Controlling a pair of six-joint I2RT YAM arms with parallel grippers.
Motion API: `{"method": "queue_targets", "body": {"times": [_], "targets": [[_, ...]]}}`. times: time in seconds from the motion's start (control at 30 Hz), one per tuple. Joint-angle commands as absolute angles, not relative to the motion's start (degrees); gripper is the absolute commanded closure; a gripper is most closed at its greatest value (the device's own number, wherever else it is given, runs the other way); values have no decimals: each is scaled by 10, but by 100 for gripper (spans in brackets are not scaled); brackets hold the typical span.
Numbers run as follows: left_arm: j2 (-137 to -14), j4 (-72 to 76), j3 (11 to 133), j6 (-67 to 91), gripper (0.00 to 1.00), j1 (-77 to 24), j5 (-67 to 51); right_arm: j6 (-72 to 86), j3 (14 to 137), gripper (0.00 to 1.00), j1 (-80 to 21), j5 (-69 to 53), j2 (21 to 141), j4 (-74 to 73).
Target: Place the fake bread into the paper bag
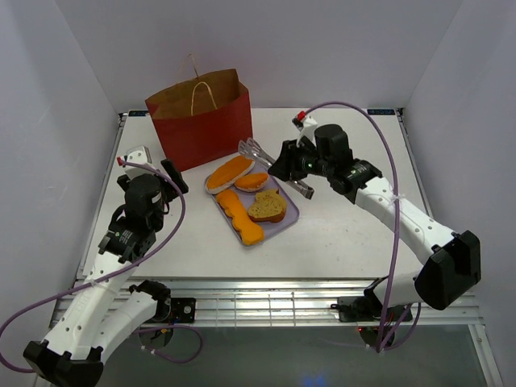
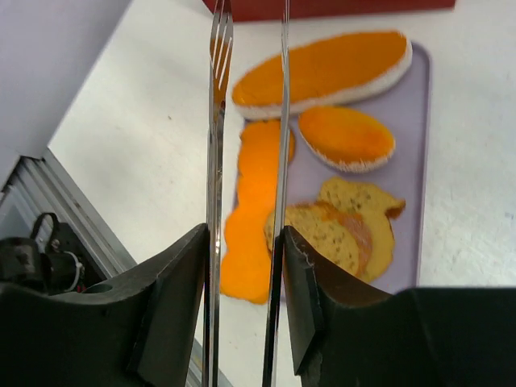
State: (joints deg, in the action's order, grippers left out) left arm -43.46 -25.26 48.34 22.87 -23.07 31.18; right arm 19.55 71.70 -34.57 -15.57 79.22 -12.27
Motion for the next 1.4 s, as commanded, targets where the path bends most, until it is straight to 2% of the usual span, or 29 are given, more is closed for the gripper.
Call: {"method": "queue_targets", "body": {"times": [0.0,0.3,0.4,0.43,0.47,0.53,0.73,0.77,0.8,0.83,1.37], "targets": [[-434,-250,481,222,4,-232,328,188,668,53,-344,-130,752,-84],[-441,-251,483,219,2,-227,327,195,608,50,-341,-87,745,-77],[-439,-251,483,219,4,-227,323,200,600,49,-339,-76,754,-73],[-438,-251,482,219,8,-227,321,201,599,48,-339,-76,757,-71],[-437,-251,483,219,17,-227,318,201,598,48,-338,-75,761,-70],[-436,-251,483,218,46,-227,317,204,597,48,-338,-75,766,-70],[-439,-251,484,221,46,-224,321,206,589,47,-333,-72,778,-67],[-439,-255,485,225,50,-224,326,206,588,47,-332,-73,781,-66],[-438,-256,485,228,33,-222,330,207,586,46,-331,-74,783,-64],[-438,-256,484,227,2,-221,330,207,584,46,-330,-75,785,-63],[-444,-257,485,231,2,-216,319,219,562,46,-321,-76,807,-45]]}}
